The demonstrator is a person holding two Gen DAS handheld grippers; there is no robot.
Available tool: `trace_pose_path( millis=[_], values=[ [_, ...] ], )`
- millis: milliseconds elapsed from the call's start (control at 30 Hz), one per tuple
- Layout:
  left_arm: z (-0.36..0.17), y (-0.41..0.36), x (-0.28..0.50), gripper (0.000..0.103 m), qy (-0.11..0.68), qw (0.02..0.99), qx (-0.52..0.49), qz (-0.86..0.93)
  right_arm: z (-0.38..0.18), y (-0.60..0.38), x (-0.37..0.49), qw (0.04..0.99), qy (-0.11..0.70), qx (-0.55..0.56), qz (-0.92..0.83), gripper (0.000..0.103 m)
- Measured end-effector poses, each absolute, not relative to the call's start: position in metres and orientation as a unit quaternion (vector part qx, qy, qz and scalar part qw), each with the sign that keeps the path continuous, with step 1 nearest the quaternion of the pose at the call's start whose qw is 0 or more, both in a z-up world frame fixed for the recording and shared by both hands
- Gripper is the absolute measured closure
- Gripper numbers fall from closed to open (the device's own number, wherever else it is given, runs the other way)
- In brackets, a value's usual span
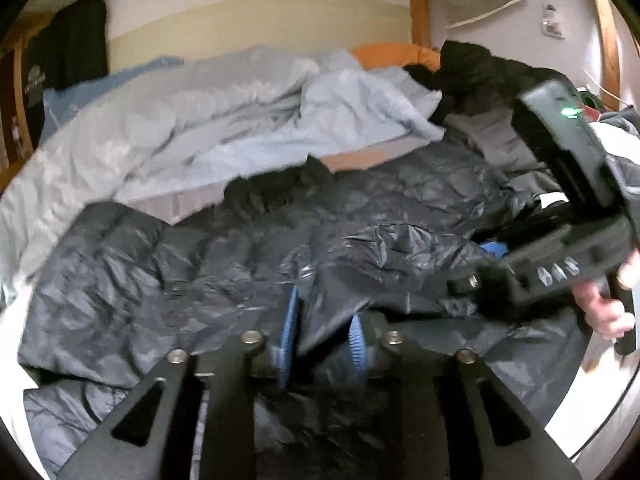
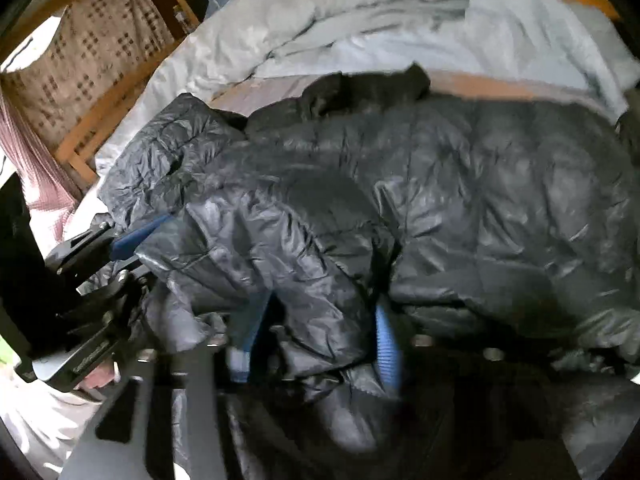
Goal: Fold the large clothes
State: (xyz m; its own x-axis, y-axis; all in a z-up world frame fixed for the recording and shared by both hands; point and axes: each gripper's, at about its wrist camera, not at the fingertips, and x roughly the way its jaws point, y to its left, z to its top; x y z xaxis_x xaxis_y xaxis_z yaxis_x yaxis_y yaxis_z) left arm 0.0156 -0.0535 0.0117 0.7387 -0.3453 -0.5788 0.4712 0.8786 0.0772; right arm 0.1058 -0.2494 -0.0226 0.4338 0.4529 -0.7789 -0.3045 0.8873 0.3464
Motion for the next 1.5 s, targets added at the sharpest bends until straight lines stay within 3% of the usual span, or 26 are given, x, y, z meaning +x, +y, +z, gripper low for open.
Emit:
trace_pose_path(
  millis=[33, 67, 100, 167, 267, 400, 533, 633, 667, 833, 900, 967, 1033, 1067, 1167, 1333, 1500],
  values=[
    [0.014, -0.053, 0.015, 0.064, 0.281, 0.928, 0.108, -0.220, -0.021, -0.258, 0.108, 0.850, 0.478, 0.089, 0.204, 0.084],
    [0.018, -0.053, 0.016, 0.051, 0.274, 0.931, 0.103, -0.215, -0.017, -0.264, 0.109, 0.860, 0.470, 0.085, 0.179, 0.087],
    [0.021, -0.050, 0.014, 0.042, 0.264, 0.937, 0.097, -0.207, -0.012, -0.270, 0.108, 0.875, 0.453, 0.072, 0.155, 0.087],
    [0.029, -0.043, 0.013, 0.035, 0.252, 0.946, 0.085, -0.187, 0.004, -0.283, 0.104, 0.902, 0.418, 0.045, 0.103, 0.088],
    [0.039, -0.033, 0.012, 0.032, 0.244, 0.950, 0.064, -0.184, 0.025, -0.306, 0.101, 0.922, 0.383, 0.023, 0.048, 0.089],
    [0.040, -0.033, 0.018, 0.028, 0.228, 0.959, 0.119, -0.122, 0.034, -0.340, 0.104, 0.925, 0.379, 0.022, -0.004, 0.088],
    [0.034, -0.025, 0.027, 0.028, 0.196, 0.961, 0.187, -0.055, 0.037, -0.366, 0.105, 0.923, 0.380, 0.051, -0.034, 0.069],
    [0.037, -0.012, 0.040, 0.028, 0.203, 0.958, 0.199, -0.020, 0.049, -0.379, 0.099, 0.930, 0.359, 0.058, -0.055, 0.037],
    [0.039, -0.006, 0.045, 0.028, 0.209, 0.958, 0.195, -0.009, 0.053, -0.382, 0.095, 0.935, 0.345, 0.054, -0.067, 0.033],
    [0.054, 0.035, 0.081, 0.028, 0.248, 0.955, 0.158, 0.049, 0.066, -0.374, 0.090, 0.948, 0.311, 0.024, -0.057, 0.033],
    [0.061, 0.064, 0.099, 0.028, 0.275, 0.957, 0.082, 0.045, 0.061, -0.361, 0.094, 0.945, 0.326, 0.002, -0.030, 0.034],
    [0.062, 0.086, 0.121, 0.028, 0.308, 0.951, 0.026, 0.009, 0.050, -0.346, 0.099, 0.936, 0.351, -0.027, -0.011, 0.054],
    [0.062, 0.102, 0.141, 0.028, 0.317, 0.948, 0.019, 0.010, 0.034, -0.333, 0.107, 0.919, 0.388, -0.063, -0.017, 0.068],
    [0.063, 0.109, 0.150, 0.028, 0.316, 0.948, 0.025, 0.009, 0.021, -0.329, 0.113, 0.905, 0.415, -0.089, -0.036, 0.070],
    [0.060, 0.132, 0.171, 0.031, 0.311, 0.950, 0.018, 0.012, -0.004, -0.332, 0.123, 0.882, 0.448, -0.116, -0.092, 0.070],
    [0.032, 0.130, 0.182, 0.031, 0.374, 0.915, -0.061, -0.140, -0.015, -0.349, 0.135, 0.872, 0.474, -0.074, -0.096, 0.070],
    [-0.013, 0.094, 0.183, 0.030, 0.461, 0.874, -0.035, -0.153, 0.005, -0.350, 0.126, 0.914, 0.389, -0.039, -0.111, 0.069]
  ],
)
